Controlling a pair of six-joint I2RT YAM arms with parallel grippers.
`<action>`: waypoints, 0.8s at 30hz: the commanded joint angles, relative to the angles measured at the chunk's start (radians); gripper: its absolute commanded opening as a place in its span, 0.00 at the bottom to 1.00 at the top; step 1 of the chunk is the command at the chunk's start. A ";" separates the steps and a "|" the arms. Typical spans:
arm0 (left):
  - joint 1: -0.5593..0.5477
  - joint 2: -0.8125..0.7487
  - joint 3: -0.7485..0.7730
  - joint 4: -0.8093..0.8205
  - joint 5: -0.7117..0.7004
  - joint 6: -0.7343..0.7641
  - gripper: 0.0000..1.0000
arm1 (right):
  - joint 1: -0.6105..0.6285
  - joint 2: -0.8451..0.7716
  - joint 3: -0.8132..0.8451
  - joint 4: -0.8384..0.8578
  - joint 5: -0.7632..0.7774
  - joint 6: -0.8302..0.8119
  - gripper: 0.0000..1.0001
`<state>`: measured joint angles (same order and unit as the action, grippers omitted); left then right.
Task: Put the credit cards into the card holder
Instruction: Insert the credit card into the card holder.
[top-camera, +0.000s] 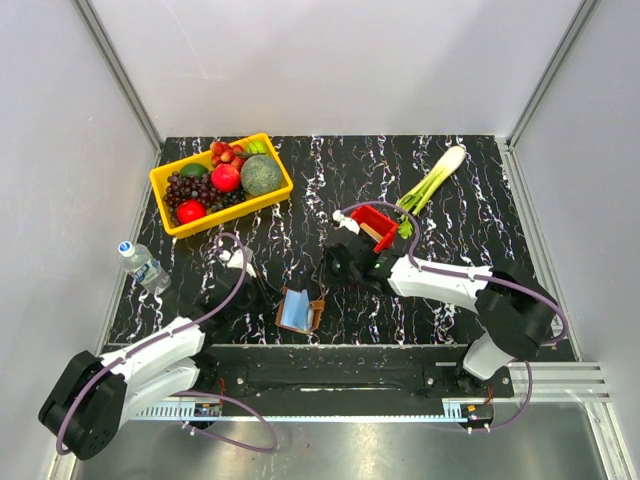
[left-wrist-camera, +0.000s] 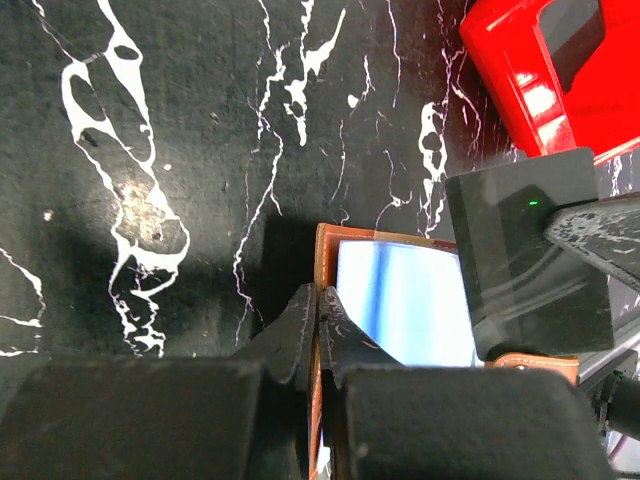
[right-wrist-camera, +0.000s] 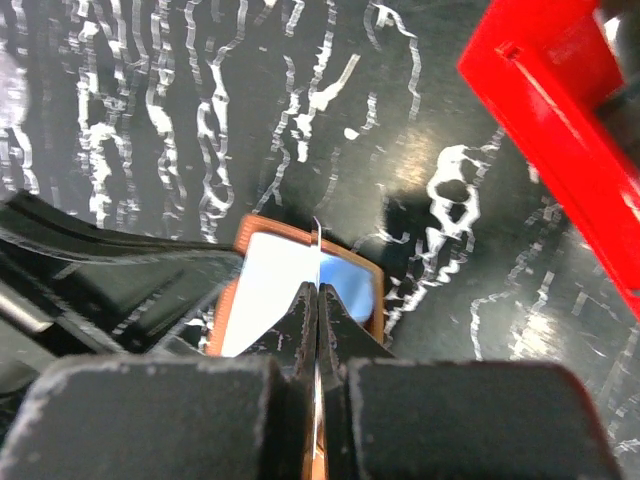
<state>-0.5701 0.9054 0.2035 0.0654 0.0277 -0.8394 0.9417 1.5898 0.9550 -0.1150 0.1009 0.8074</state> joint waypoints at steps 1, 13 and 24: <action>-0.024 0.003 -0.015 0.065 -0.050 -0.040 0.00 | 0.002 0.010 0.005 0.162 -0.098 0.032 0.00; -0.024 -0.080 -0.027 -0.001 -0.112 -0.053 0.00 | 0.002 0.041 0.031 0.011 -0.021 0.013 0.00; -0.024 -0.092 -0.041 -0.013 -0.130 -0.069 0.00 | 0.002 -0.010 -0.013 -0.008 0.045 0.021 0.00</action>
<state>-0.5919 0.8078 0.1745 0.0193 -0.0734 -0.8913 0.9417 1.5978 0.9367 -0.0826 0.0719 0.8165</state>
